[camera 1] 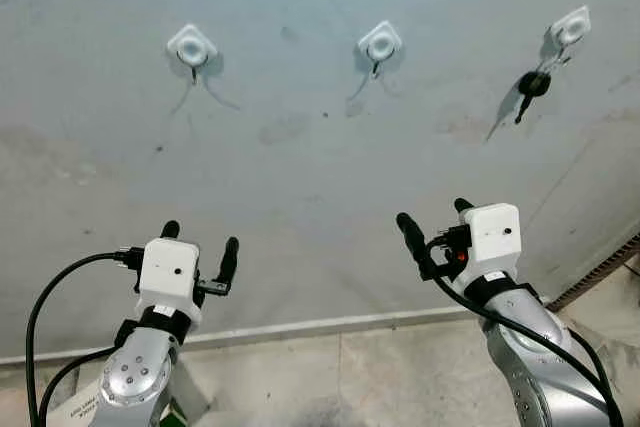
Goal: Hang keys on a hook
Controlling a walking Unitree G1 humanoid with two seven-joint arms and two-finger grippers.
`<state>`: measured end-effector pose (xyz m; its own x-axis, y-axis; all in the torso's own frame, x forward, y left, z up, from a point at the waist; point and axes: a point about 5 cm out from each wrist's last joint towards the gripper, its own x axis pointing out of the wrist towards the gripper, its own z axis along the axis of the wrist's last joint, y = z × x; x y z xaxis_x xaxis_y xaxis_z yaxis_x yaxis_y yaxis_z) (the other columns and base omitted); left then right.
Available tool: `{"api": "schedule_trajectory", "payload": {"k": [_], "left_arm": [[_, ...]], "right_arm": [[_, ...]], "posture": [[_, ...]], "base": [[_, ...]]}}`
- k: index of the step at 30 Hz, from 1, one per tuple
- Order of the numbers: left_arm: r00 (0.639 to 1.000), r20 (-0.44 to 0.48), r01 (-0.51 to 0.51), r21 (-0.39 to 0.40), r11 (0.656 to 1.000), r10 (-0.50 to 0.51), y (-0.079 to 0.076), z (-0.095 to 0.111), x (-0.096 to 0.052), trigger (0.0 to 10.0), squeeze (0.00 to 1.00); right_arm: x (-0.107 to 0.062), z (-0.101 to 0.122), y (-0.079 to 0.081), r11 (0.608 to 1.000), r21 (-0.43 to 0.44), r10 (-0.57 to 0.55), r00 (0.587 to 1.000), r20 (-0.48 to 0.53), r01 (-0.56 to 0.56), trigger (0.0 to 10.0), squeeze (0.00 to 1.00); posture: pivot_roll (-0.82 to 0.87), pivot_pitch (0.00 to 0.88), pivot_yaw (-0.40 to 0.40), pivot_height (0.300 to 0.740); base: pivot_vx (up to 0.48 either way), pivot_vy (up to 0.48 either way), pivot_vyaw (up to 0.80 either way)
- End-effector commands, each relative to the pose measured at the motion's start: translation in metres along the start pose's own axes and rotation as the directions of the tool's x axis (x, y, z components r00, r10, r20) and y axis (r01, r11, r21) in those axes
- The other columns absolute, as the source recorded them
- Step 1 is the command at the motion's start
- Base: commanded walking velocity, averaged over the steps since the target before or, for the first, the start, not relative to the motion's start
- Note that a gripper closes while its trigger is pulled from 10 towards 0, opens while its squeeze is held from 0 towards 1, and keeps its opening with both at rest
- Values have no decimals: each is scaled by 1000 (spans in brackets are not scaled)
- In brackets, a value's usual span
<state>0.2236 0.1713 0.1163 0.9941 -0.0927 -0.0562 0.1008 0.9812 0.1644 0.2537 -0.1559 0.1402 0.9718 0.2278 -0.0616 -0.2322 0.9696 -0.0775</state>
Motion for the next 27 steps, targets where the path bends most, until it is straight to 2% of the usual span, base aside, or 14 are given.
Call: {"api": "schedule_trajectory", "payload": {"k": [1,27], "left_arm": [[1000,-5,4,12,1000,-4,1,1,-1,10000,0],[1000,-7,11,19,1000,-11,3,1,1,10000,0]], "right_arm": [[-1,-1,-2,1000,2,-14,1000,-3,14,10000,0],[1,-1,1,1000,9,-21,1000,7,21,10000,0]], "posture": [[34,58,32,740],[40,58,37,740]], "base": [[-296,0,0],[-296,0,0]]}}
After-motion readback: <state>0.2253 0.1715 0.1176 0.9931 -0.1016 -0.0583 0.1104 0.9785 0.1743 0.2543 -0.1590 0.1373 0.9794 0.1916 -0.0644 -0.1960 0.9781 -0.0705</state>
